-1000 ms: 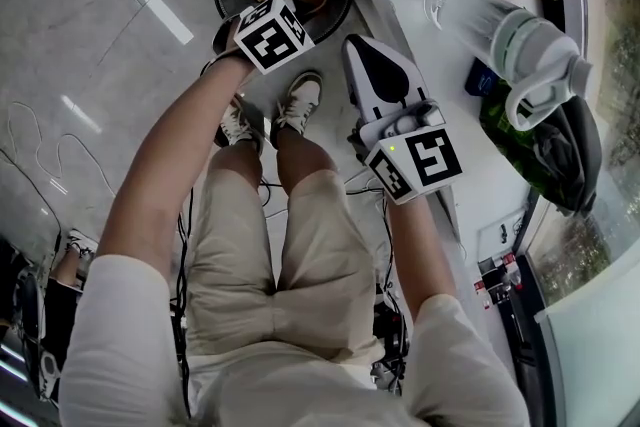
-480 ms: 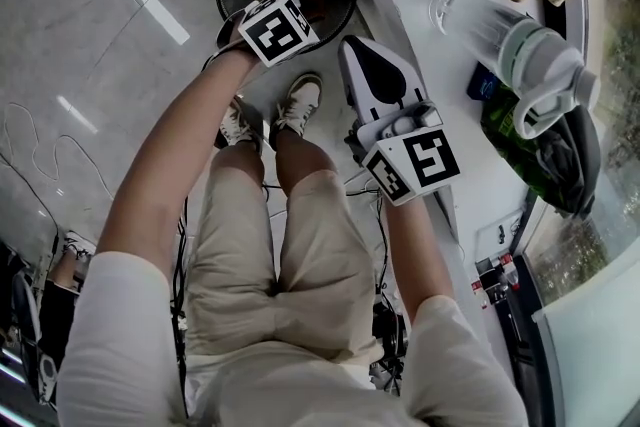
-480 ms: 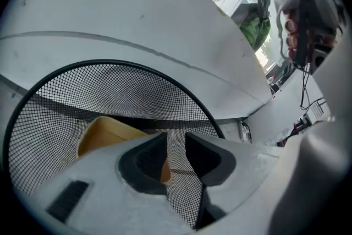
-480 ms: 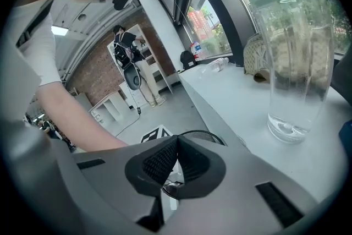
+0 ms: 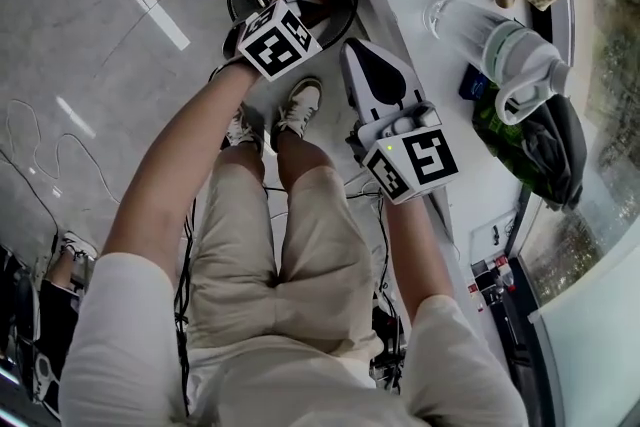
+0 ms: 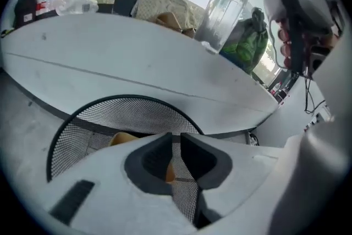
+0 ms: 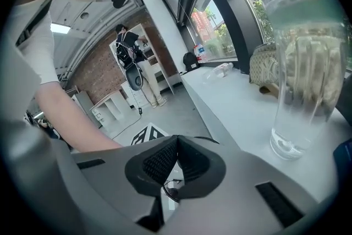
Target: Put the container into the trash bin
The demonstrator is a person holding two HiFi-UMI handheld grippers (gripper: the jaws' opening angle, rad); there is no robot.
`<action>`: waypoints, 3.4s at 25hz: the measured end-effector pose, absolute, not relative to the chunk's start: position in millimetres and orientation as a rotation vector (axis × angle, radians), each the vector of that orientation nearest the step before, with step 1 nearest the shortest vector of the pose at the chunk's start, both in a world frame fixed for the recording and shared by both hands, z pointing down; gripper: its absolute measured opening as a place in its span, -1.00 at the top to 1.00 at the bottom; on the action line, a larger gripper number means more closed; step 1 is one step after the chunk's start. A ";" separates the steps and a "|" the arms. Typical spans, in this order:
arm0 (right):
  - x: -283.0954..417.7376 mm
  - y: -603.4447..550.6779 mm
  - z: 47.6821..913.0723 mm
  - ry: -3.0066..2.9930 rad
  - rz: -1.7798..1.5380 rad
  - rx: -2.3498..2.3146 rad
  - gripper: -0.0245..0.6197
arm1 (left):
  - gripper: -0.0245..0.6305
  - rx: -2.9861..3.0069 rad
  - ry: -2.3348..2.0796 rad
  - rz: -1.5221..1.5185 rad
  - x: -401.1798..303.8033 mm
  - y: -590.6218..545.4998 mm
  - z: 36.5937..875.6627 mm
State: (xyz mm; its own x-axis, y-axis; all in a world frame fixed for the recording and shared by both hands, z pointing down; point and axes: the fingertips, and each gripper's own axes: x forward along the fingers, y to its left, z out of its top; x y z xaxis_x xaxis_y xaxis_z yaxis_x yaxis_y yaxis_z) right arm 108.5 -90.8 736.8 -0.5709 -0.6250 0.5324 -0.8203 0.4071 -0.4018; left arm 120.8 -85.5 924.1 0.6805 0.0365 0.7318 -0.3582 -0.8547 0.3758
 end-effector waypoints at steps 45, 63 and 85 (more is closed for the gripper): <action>27.3 -15.0 402.8 -2.440 0.808 1.345 0.92 | 0.87 2.436 -0.755 0.878 -42.6 -61.2 539.3; 58.7 -35.8 238.2 -2.513 0.421 1.407 0.92 | 0.87 2.582 -0.975 0.650 -62.6 -86.1 335.0; 107.6 -70.3 109.4 -2.706 0.202 1.393 0.92 | 0.87 2.793 -1.344 0.181 -101.9 -95.8 103.8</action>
